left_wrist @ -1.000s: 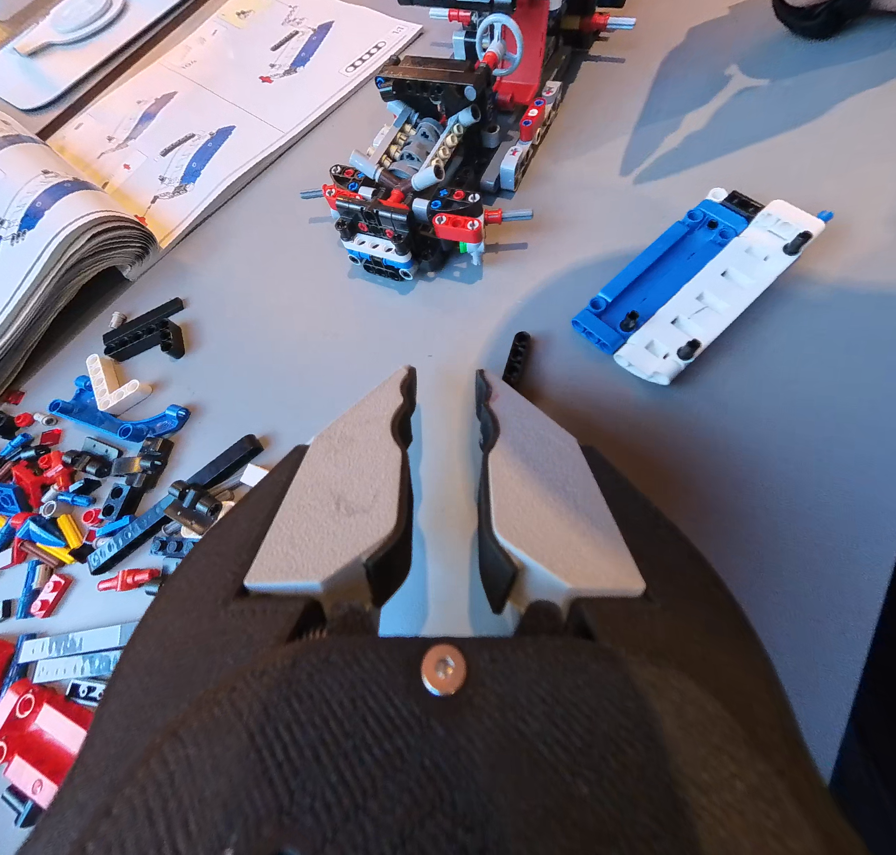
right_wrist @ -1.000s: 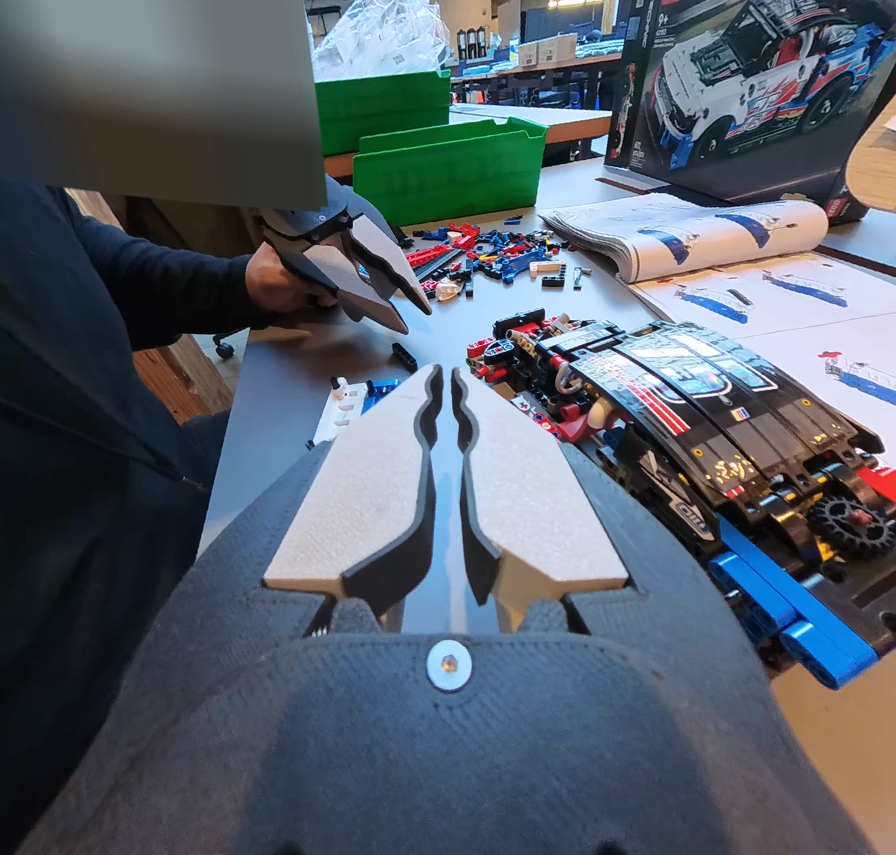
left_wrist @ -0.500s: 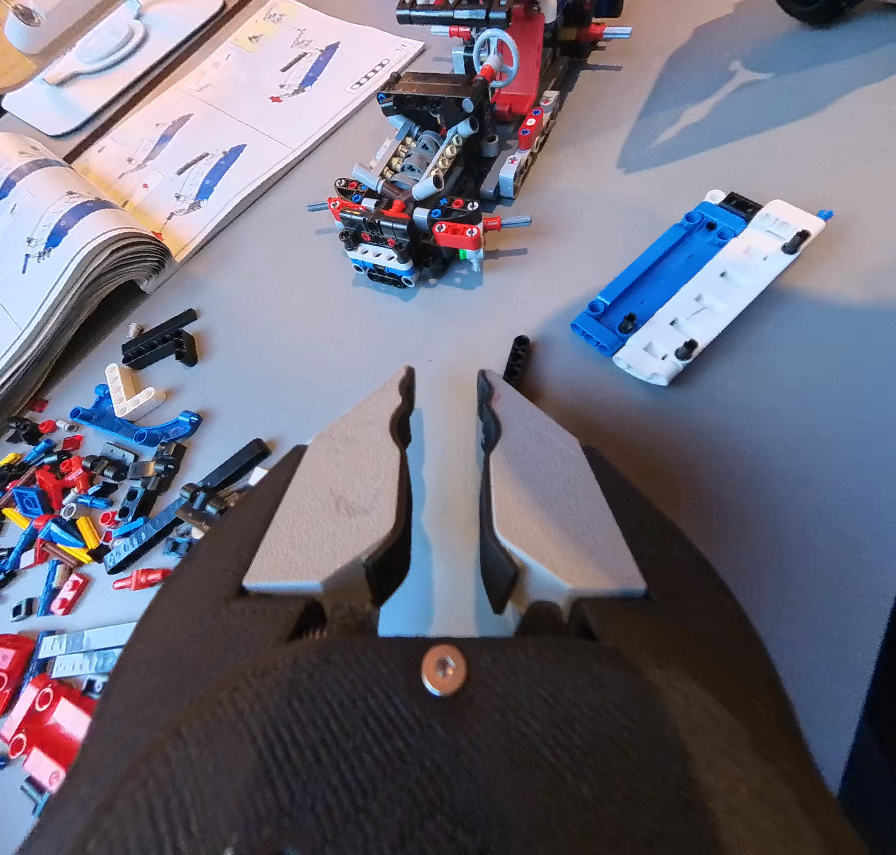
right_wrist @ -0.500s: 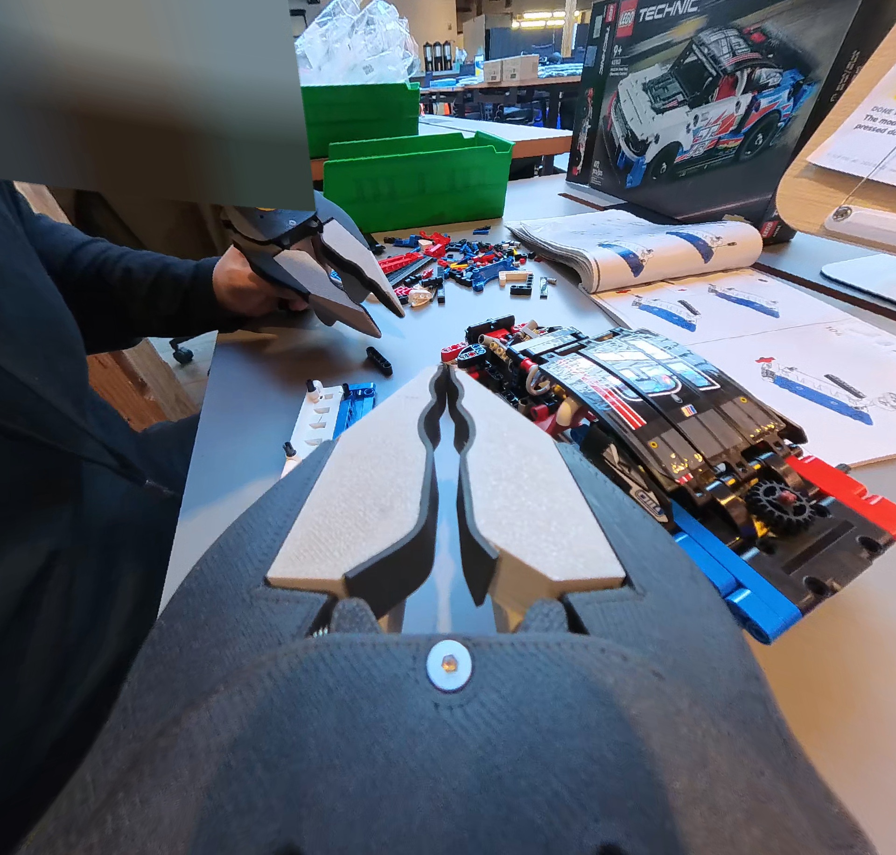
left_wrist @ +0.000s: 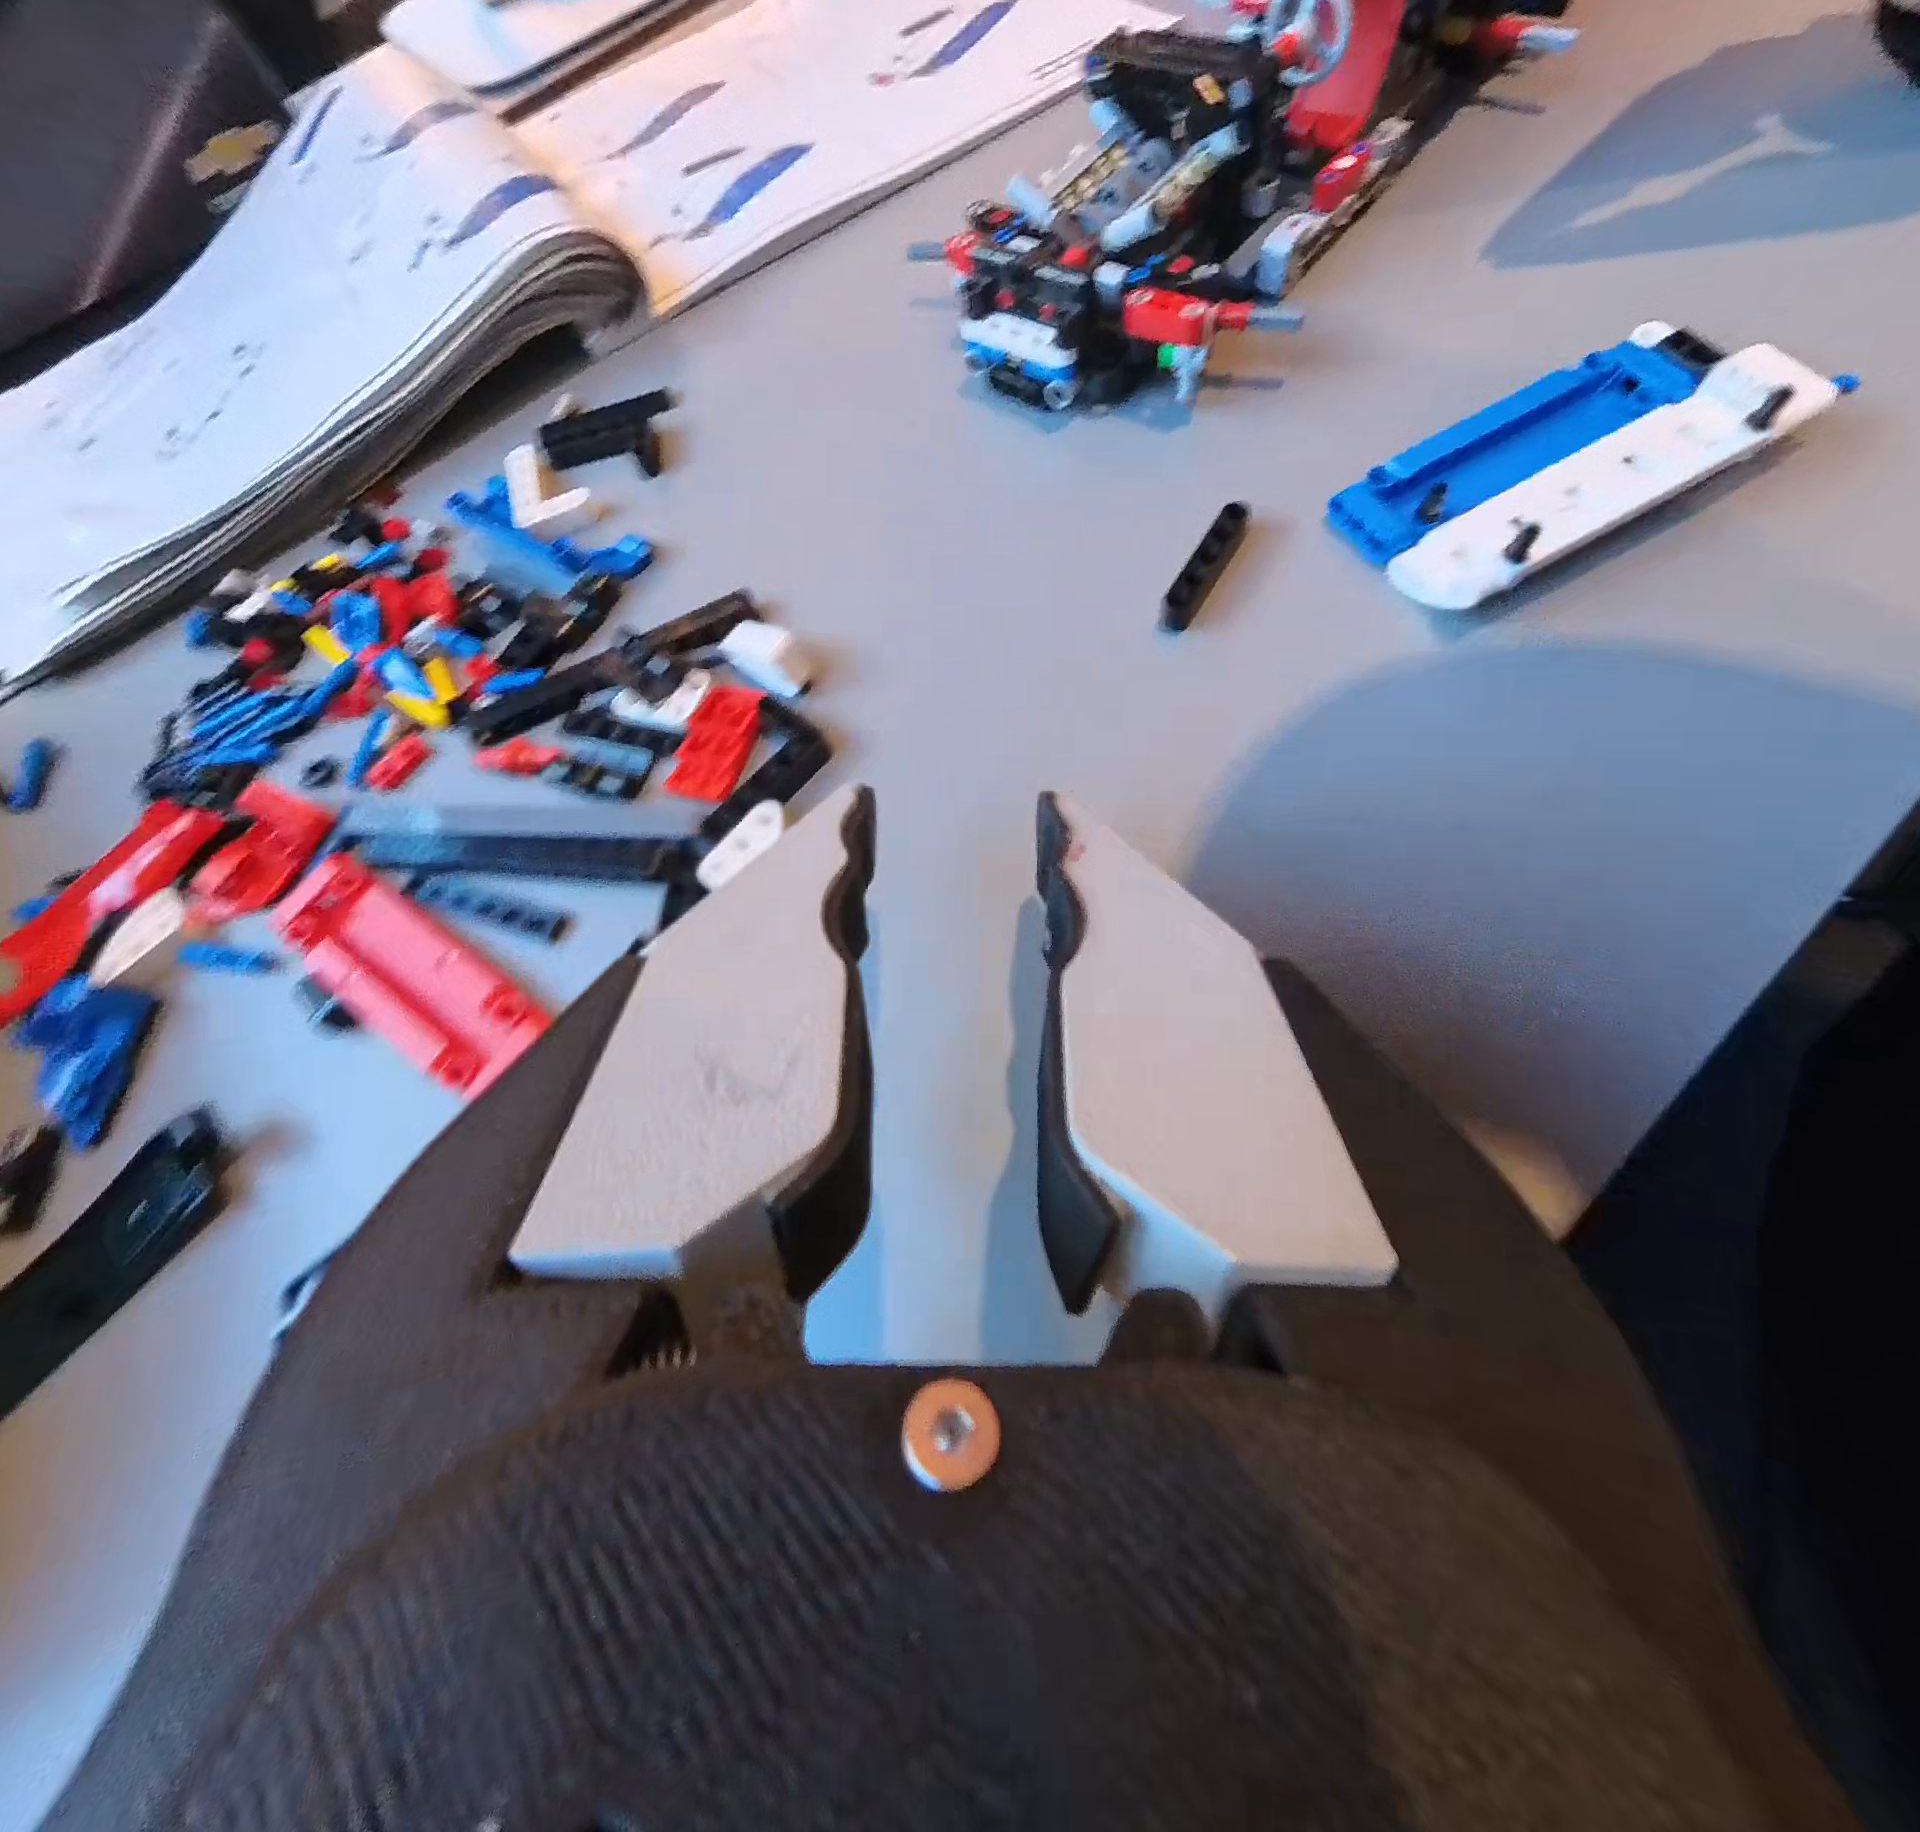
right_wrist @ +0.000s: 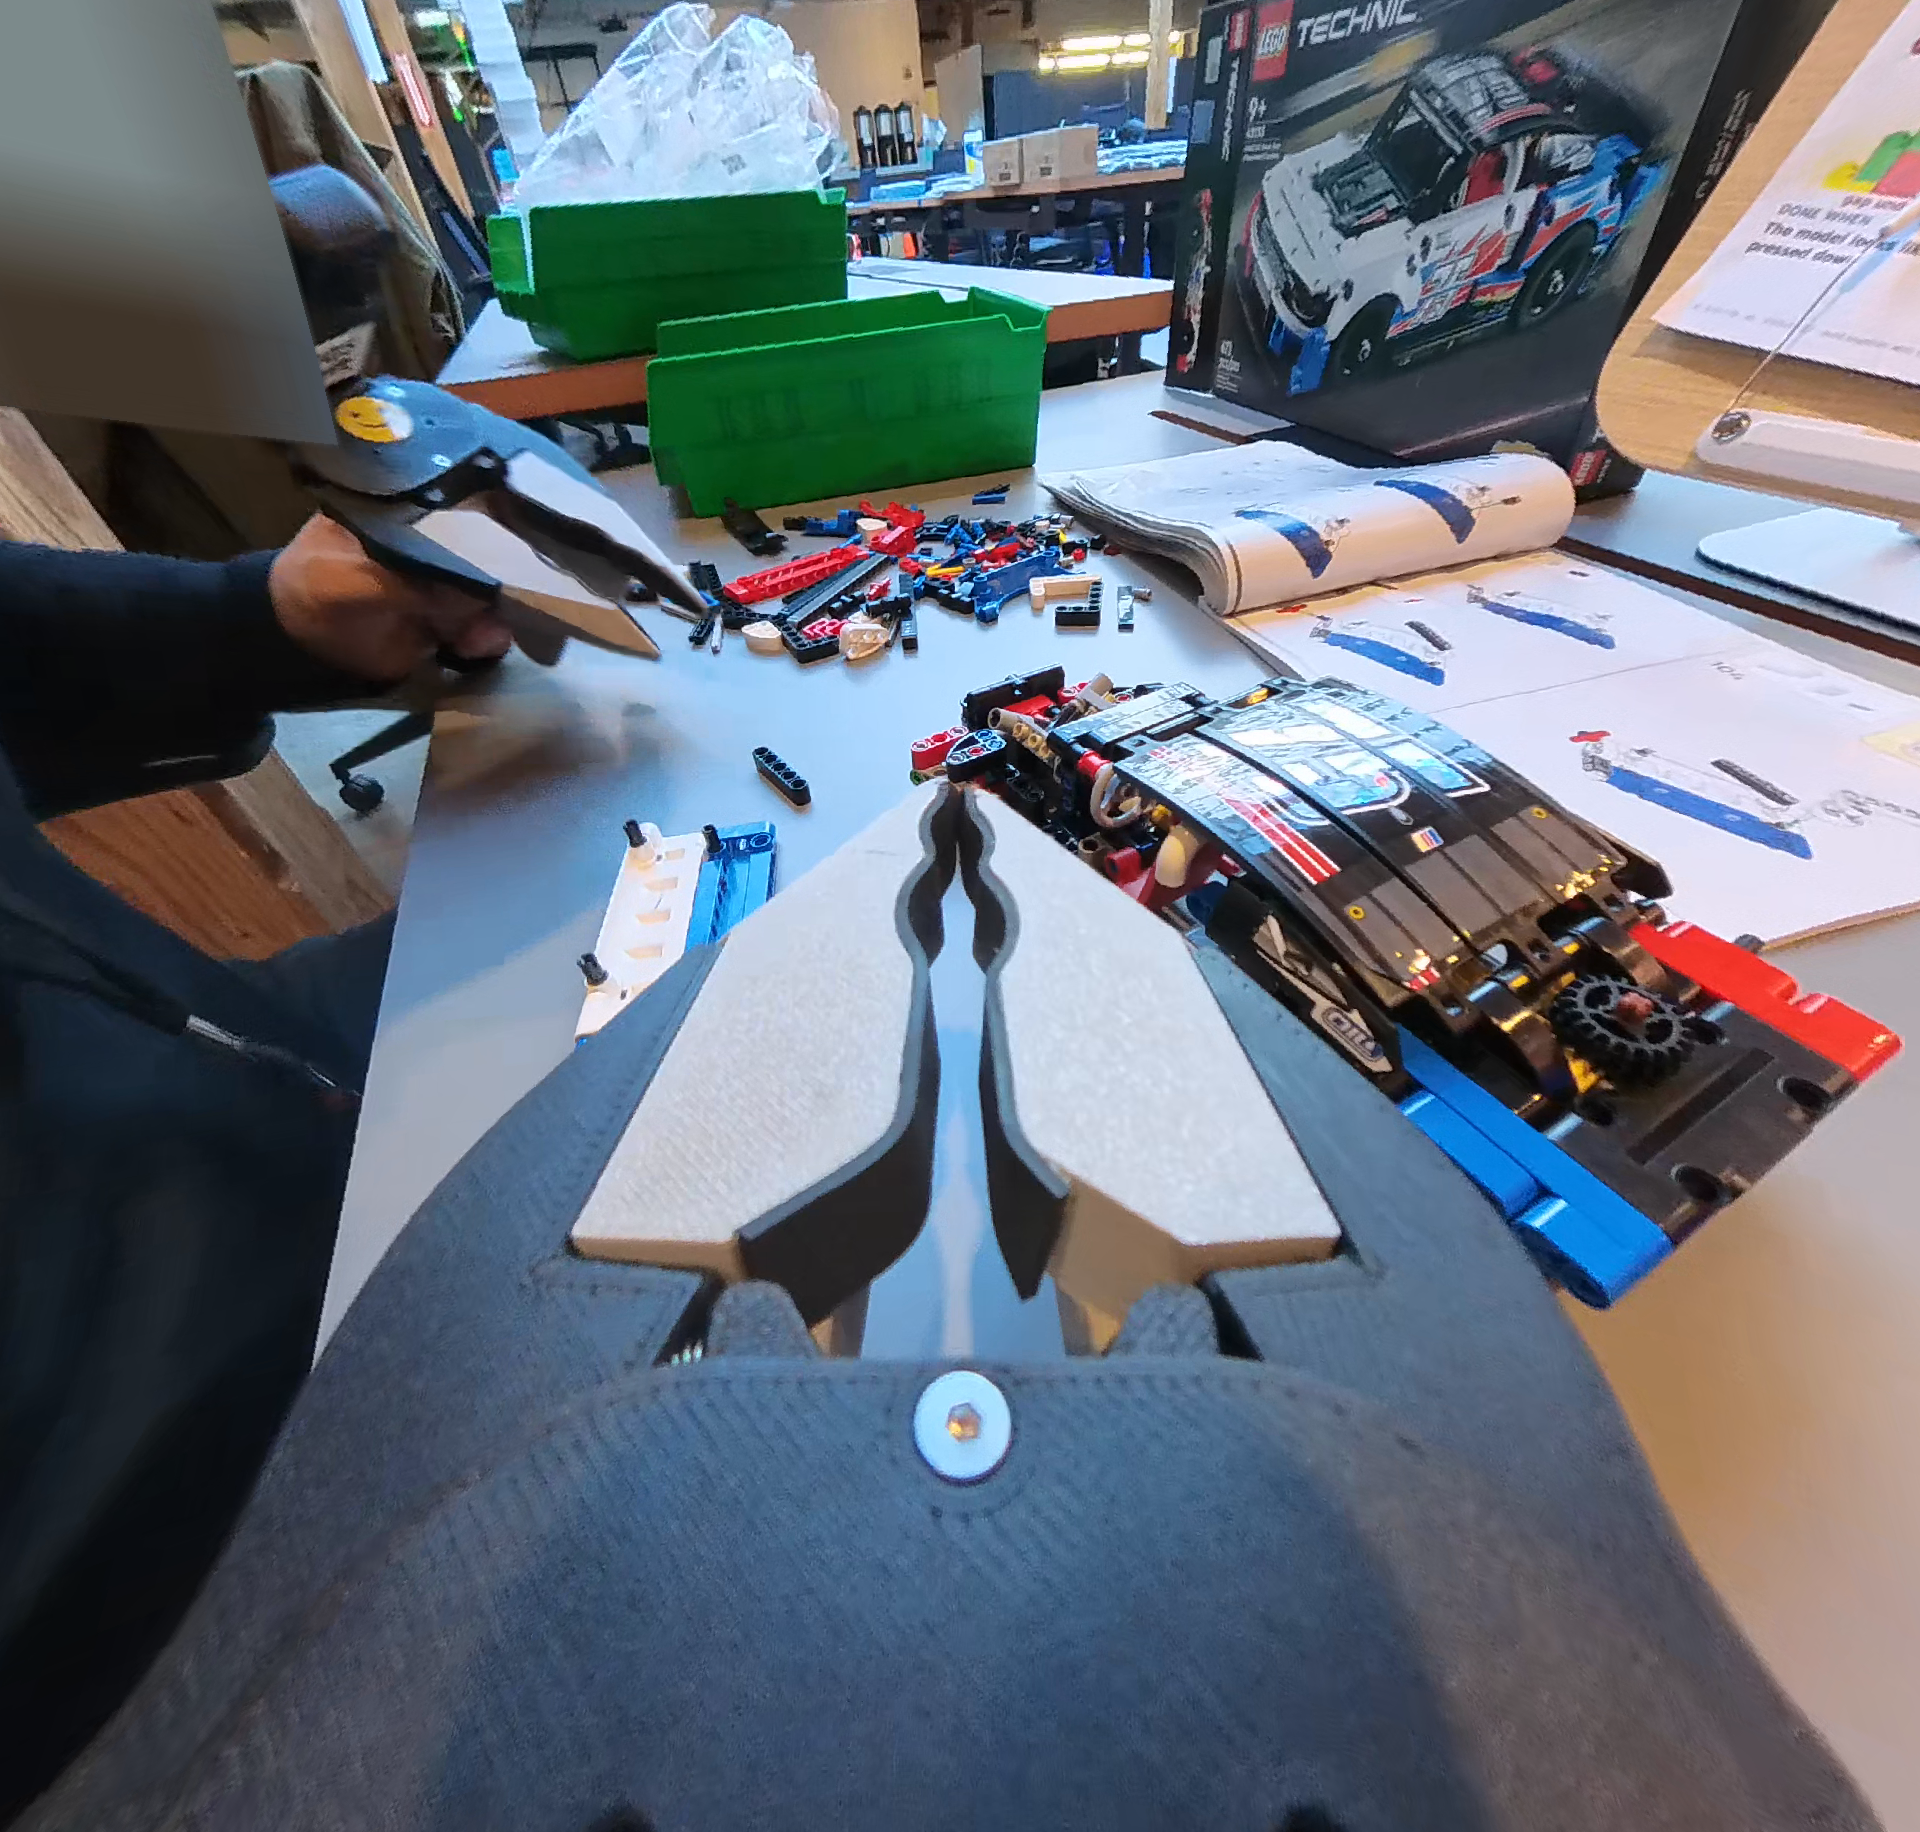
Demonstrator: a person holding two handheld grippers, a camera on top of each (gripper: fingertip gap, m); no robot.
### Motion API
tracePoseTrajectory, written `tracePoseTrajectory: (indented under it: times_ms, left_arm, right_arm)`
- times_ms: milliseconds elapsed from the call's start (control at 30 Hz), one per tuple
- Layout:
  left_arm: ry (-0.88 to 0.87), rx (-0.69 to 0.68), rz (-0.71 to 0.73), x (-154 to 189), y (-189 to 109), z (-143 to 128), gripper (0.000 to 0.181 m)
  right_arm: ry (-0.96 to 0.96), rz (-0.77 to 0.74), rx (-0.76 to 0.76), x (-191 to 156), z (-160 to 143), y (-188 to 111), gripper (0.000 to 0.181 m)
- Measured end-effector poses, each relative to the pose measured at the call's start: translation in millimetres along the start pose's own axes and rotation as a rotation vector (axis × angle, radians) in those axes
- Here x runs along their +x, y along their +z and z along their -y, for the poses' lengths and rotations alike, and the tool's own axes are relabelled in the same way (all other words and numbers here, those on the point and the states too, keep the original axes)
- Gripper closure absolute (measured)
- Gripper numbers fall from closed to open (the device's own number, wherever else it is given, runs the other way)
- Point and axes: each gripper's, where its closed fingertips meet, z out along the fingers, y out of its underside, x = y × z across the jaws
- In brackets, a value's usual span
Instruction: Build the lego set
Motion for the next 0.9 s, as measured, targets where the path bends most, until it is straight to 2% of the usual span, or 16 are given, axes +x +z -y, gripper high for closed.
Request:
tracePoseTrajectory:
  times_ms: [100,267,367,467,567,733,900]
  left_arm:
    - [-0.044,-0.009,0.077,-23.9,-14.8,-6.3,0.146]
    - [-0.113,-0.097,0.023,-41.1,-17.5,-9.2,0.140]
    - [-0.104,-0.193,0.019,-63.3,-7.9,-4.1,0.140]
    - [-0.065,-0.244,-0.002,-89.6,5.9,5.2,0.150]
    - [-0.094,-0.296,-0.062,-106.8,22.8,7.1,0.152]
    - [-0.131,-0.415,-0.146,-116.7,45.3,-10.4,0.155]
    - [-0.141,-0.452,-0.173,-116.4,56.3,-17.8,0.158]
  right_arm:
    - [-0.013,-0.004,-0.015,-0.7,-2.2,1.9,0.181]
    - [-0.024,-0.011,-0.025,-1.0,-3.8,2.8,0.181]
    - [-0.018,-0.015,-0.020,0.0,-3.3,2.2,0.181]
    - [-0.013,-0.017,-0.019,0.6,-3.3,1.4,0.181]
    - [-0.008,-0.021,-0.013,1.1,-2.8,-0.2,0.181]
    - [0.004,-0.018,-0.006,1.8,-2.0,-1.4,0.181]
    - [0.005,-0.015,-0.009,1.6,-2.3,-0.8,0.181]
